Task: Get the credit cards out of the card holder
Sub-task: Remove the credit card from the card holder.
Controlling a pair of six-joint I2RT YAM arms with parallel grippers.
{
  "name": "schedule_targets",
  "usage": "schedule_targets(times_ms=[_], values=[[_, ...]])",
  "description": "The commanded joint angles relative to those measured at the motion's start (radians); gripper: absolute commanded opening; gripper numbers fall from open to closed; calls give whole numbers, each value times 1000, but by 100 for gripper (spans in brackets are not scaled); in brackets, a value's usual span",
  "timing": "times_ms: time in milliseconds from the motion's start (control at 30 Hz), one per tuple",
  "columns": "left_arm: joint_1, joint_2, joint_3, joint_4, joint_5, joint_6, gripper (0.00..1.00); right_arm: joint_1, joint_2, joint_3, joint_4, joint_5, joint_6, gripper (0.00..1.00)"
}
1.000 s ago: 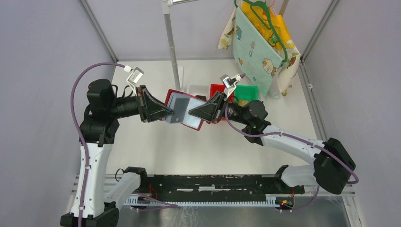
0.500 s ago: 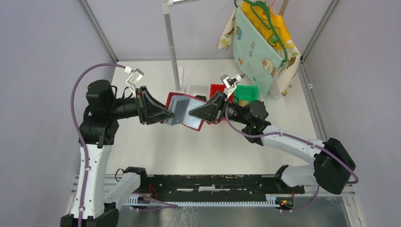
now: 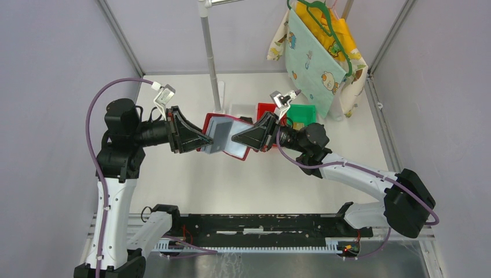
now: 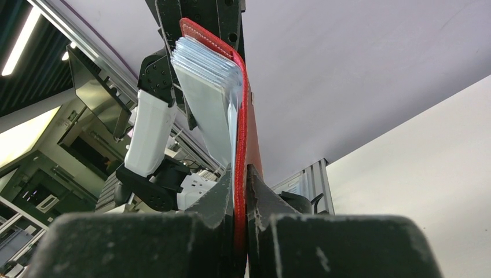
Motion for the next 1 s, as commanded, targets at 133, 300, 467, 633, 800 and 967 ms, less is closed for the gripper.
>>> schedule_targets(times_ms=[133, 300, 467, 633, 800, 967], values=[[0, -12, 17, 23, 45, 32, 40, -1, -11, 18, 113, -11, 21, 0], [-1, -8, 21, 23, 53, 32, 39, -1, -7, 23, 115, -17, 22, 0], [0, -2, 17, 23, 81, 24, 40, -1, -5, 22, 115, -25, 21, 0], [0, -1, 18, 23, 77, 21, 45, -1, -6, 22, 115, -30, 21, 0], [0, -9, 11, 23, 30, 39, 47, 0, -9, 19, 115, -32, 22, 0], [-1, -9, 13, 23, 58, 38, 47, -1, -9, 21, 114, -35, 21, 0]])
